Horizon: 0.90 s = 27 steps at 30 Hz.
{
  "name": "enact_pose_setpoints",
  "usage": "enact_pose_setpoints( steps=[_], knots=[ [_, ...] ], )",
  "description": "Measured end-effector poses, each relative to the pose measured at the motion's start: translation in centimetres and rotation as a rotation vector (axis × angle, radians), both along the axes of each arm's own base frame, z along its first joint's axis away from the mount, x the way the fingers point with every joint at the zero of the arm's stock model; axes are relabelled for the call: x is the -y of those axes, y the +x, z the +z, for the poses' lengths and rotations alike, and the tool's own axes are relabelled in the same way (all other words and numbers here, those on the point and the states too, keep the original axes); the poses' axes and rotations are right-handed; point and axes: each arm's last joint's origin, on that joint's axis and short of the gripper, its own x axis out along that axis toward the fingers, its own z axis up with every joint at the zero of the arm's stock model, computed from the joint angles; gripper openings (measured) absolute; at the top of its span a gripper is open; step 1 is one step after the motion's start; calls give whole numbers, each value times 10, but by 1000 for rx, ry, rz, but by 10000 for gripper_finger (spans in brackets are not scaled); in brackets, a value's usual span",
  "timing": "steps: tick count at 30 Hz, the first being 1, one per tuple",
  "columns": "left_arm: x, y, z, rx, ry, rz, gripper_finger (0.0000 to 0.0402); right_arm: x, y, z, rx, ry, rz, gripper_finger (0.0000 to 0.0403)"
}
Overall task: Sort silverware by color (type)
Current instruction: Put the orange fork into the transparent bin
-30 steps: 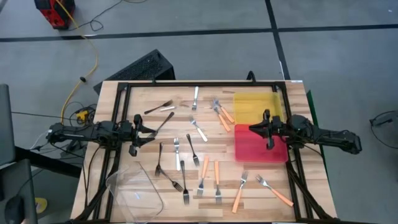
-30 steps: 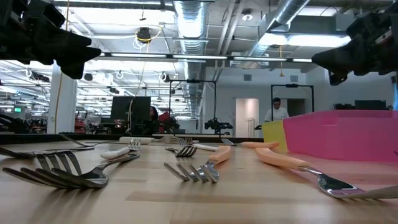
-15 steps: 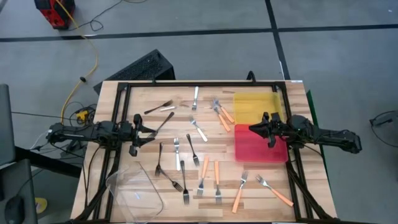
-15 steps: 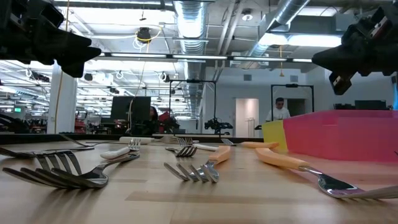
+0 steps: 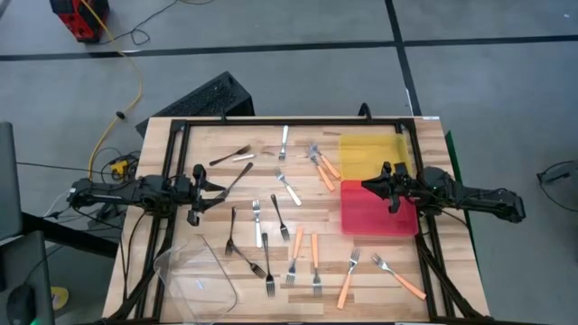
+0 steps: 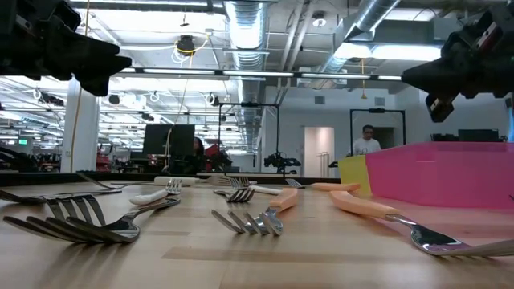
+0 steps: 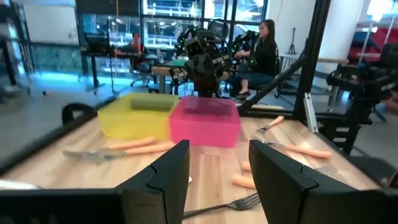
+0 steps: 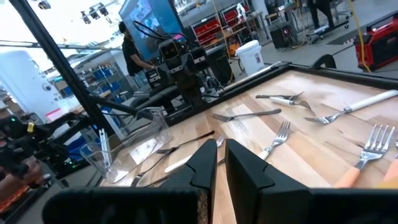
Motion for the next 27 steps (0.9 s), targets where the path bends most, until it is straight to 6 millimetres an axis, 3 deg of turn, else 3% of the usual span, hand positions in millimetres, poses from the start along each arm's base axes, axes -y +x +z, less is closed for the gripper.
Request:
enact_pose_setpoints(
  steps=[4,14,22,27],
  knots=[
    [0,0,-1,-3,-86,0,151,-2,0,4,43,-6,22,60],
    [-1,0,2,25,-91,31,151,-8,-3,22,229,2,81,60],
    [-4,-4,24,224,-298,92,151,-4,-6,31,263,-40,-48,60],
    [-5,-11,53,272,-309,94,151,-4,-15,65,288,-107,-69,60]
  ],
)
